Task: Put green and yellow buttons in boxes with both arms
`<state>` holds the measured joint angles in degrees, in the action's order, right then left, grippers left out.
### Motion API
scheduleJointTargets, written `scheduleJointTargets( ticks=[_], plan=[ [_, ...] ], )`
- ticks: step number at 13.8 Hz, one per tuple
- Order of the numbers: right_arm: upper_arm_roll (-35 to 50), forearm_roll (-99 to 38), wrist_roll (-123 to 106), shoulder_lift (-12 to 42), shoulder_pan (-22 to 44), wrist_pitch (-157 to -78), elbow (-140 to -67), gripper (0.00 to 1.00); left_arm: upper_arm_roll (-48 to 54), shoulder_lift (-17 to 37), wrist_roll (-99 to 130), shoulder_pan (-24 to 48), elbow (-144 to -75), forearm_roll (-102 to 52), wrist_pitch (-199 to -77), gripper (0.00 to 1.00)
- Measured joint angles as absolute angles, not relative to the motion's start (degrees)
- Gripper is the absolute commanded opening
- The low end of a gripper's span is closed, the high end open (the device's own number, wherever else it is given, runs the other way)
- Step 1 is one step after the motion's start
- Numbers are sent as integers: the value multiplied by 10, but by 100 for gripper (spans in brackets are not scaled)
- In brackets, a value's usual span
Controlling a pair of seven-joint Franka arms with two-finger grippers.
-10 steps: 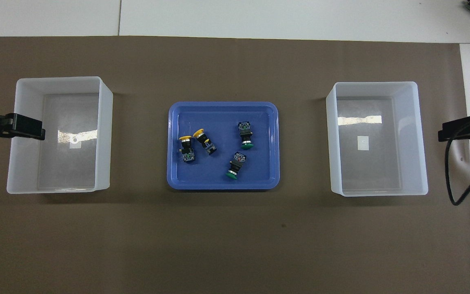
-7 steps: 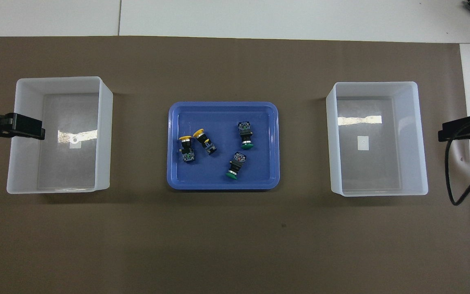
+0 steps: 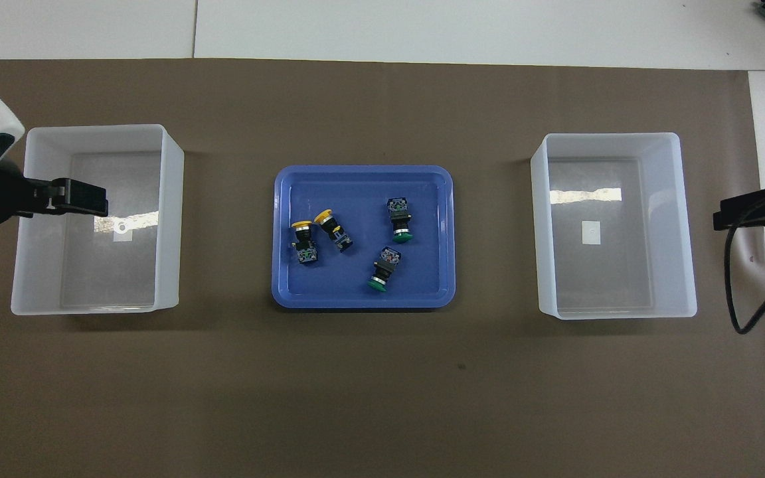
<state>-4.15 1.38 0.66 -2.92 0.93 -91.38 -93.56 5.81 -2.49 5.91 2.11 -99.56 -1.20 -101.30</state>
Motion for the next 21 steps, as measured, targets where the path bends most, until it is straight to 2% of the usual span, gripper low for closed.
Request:
scheduleJointTargets(
  ticks=[4, 8, 11, 15, 21],
  plan=[
    [-42, 14, 7, -29, 9, -914, -936, 100, 61, -14, 150, 84, -1058, -12, -1110, 100],
    [-42, 14, 7, -29, 9, -914, -936, 100, 63, 34, 222, 136, -1104, -12, -1234, 100],
    [-42, 14, 7, -29, 9, -914, -936, 100, 63, 60, 233, 148, -1137, -12, -1313, 100],
    [-42, 14, 7, -29, 9, -914, -936, 100, 62, 80, 240, 162, -1174, -12, -1365, 100],
    [-42, 14, 7, -29, 9, -914, -936, 100, 62, 118, 274, 195, -1194, -12, -1420, 100]
  ],
)
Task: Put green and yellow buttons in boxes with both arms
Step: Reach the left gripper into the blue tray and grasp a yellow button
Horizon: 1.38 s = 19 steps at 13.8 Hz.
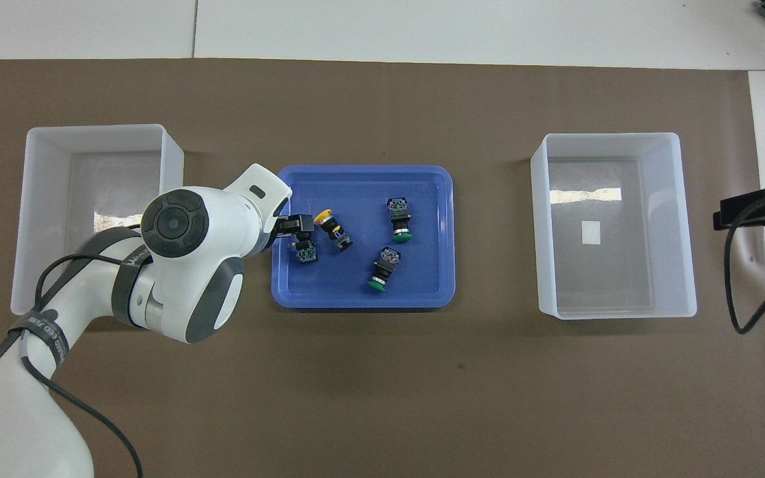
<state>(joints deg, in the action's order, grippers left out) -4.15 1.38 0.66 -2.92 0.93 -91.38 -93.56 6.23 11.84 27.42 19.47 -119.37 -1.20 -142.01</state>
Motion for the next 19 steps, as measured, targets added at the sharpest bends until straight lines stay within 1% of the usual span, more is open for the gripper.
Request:
scheduleJointTargets(
  ticks=[4, 5, 9, 10, 12, 14, 18, 19],
  plan=[
    [-42, 14, 7, -29, 9, -914, -936, 100, 62, 128, 313, 218, -1200, -12, -1430, 100],
    [-42, 14, 7, -29, 9, -914, -936, 100, 62, 129, 321, 224, -1201, -12, -1430, 98],
    [-42, 14, 7, -29, 9, -914, -936, 100, 62, 138, 331, 236, -1205, -12, -1433, 83],
    [-42, 14, 7, -29, 9, -914, -936, 100, 62, 141, 332, 236, -1205, -12, -1436, 78],
    [-42, 14, 7, -29, 9, -914, -936, 100, 62, 143, 333, 236, -1208, -12, -1442, 65],
    [-42, 14, 7, -29, 9, -914, -936, 100, 60, 144, 342, 236, -1216, -12, -1457, 57],
    [-42, 14, 7, -29, 9, -914, -936, 100, 57, 152, 364, 236, -1227, -12, -1503, 25],
    [-42, 14, 7, -29, 9, -914, -936, 100, 57, 153, 372, 236, -1228, -12, -1510, 14]
  ],
)
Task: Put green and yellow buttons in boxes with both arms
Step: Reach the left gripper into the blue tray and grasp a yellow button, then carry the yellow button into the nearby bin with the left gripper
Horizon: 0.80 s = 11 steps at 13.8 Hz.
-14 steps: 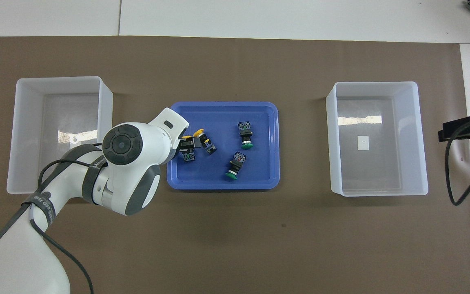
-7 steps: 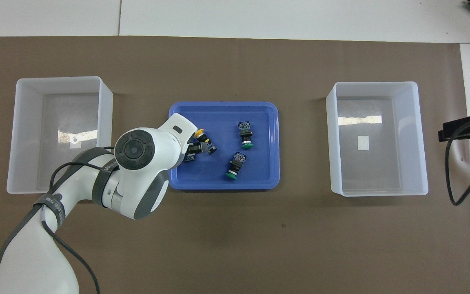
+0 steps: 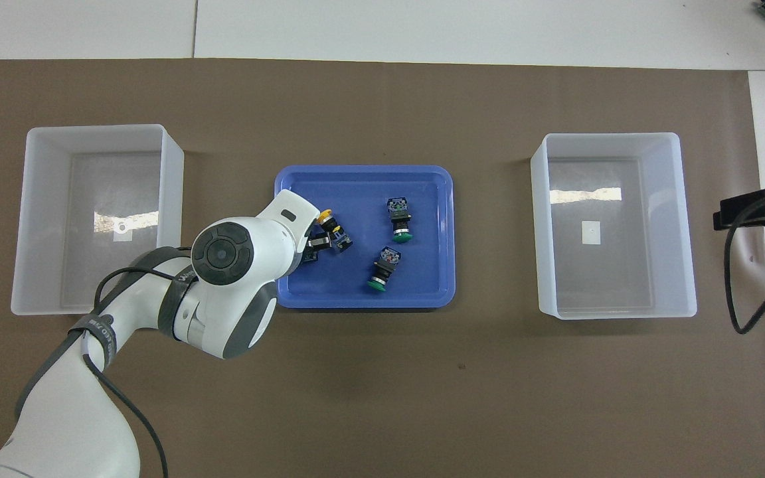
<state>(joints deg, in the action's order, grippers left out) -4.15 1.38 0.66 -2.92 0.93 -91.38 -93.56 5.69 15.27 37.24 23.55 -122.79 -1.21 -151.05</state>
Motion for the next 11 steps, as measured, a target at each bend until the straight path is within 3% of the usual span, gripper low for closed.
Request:
scheduleJointTargets(
  ticks=[1, 2, 7, 11],
  plan=[
    [-42, 14, 7, -29, 9, -914, -936, 100, 57, 153, 378, 236, -1228, -12, -1513, 1],
    [-42, 14, 7, -29, 9, -914, -936, 100, 57, 153, 381, 235, -1228, -12, -1514, 0],
    [-42, 14, 7, -29, 9, -914, -936, 100, 52, 153, 385, 229, -1212, -12, -1497, 0],
    [-42, 14, 7, -29, 9, -914, -936, 100, 49, 143, 379, 173, -1082, -12, -1317, 0]
  ],
)
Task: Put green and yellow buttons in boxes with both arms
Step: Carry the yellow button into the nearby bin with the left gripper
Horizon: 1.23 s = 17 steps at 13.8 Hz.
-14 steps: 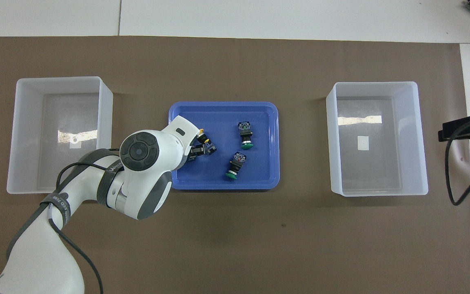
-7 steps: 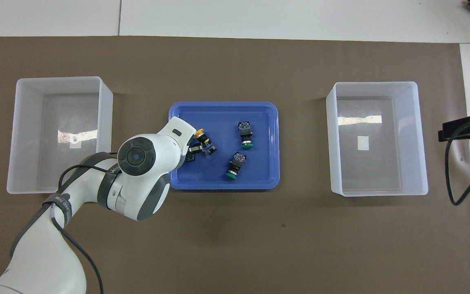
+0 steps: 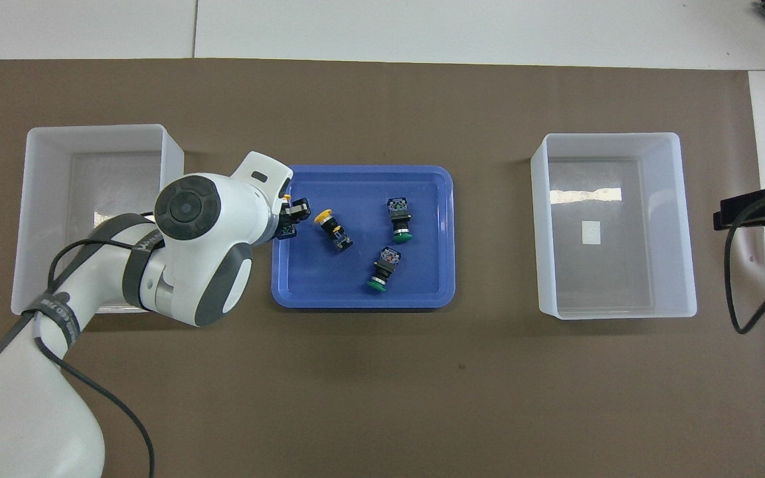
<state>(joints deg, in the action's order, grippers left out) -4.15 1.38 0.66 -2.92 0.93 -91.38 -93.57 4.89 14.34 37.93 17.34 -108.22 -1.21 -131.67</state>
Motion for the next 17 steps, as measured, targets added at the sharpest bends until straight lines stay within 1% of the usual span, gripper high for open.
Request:
scheduleJointTargets(
  ticks=[2, 3, 7, 9, 11, 13, 14, 15, 16, 17],
  plan=[
    [-42, 14, 7, -29, 9, -914, -936, 100, 48, 136, 353, 136, -1032, -12, -1253, 0],
    [-42, 14, 7, -29, 9, -914, -936, 100, 48, 133, 332, 117, -1021, -12, -1238, 0],
    [-42, 14, 7, -29, 9, -914, -936, 100, 46, 133, 160, 31, -1025, -12, -1216, 0],
    [-42, 14, 7, -29, 9, -914, -936, 100, 45, 133, 86, -12, -1036, -12, -1218, 0],
    [-41, 13, 6, -29, 12, -914, -936, 100, 45, 132, 38, -39, -1056, -12, -1236, 0],
    [-41, 12, 6, -30, 20, -914, -940, 100, 45, 130, 16, -44, -1099, -12, -1287, 0],
    [-41, 12, 6, -32, 25, -929, -951, 100, 46, 130, 12, -44, -1129, -12, -1324, 0],
    [-40, 11, 6, -33, 30, -962, -968, 100, 48, 130, 10, -44, -1151, -12, -1349, 0],
    [-40, 11, 11, -32, 41, -1003, -993, 100, 49, 130, 10, -44, -1164, -12, -1363, 17],
    [-40, 11, 29, -29, 58, -1041, -1019, 100, 49, 129, 10, -44, -1167, -12, -1366, 39]
  ],
)
